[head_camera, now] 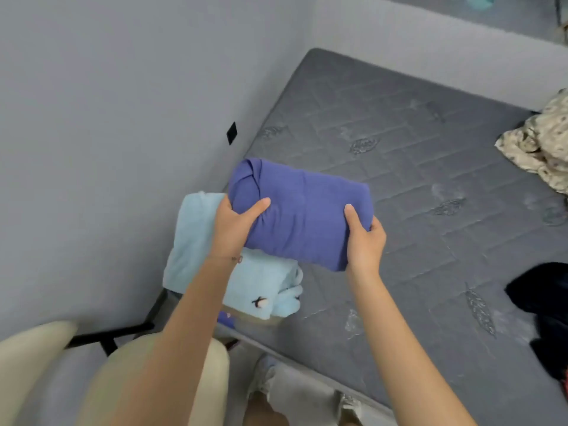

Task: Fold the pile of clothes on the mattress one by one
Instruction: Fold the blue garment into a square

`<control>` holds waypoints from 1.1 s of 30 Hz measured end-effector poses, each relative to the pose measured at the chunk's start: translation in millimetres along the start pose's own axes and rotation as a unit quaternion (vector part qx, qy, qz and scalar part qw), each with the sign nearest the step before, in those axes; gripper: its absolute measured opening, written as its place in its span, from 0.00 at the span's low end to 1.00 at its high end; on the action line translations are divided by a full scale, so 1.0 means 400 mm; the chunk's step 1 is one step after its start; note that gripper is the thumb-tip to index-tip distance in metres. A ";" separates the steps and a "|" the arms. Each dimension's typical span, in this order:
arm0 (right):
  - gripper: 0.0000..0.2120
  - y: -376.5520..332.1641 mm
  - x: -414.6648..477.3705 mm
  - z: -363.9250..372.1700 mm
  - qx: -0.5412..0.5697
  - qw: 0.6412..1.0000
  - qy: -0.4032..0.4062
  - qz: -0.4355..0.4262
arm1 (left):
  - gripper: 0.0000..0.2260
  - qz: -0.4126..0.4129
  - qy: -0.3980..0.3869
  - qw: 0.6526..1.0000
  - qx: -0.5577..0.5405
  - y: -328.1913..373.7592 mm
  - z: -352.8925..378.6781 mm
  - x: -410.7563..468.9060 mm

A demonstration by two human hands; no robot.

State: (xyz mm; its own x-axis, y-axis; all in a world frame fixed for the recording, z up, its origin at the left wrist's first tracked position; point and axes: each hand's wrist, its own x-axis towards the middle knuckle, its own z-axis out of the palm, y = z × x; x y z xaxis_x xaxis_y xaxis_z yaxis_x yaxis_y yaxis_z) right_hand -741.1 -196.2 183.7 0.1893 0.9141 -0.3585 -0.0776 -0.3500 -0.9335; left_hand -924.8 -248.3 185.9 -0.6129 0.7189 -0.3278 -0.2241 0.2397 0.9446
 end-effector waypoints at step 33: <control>0.23 0.211 -0.115 0.164 -0.238 0.969 -0.059 0.019 | 0.29 0.115 0.087 0.927 0.345 -0.104 -0.337 0.137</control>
State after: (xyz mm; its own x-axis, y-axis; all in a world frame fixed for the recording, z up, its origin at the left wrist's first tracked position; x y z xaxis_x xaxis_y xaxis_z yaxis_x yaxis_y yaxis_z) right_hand -820.5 -254.5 121.7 0.0794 0.9060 -0.4158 0.3826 -0.4128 -0.8265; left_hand -1051.3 -306.8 126.5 -0.7105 0.7014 -0.0568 0.4295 0.4962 0.7545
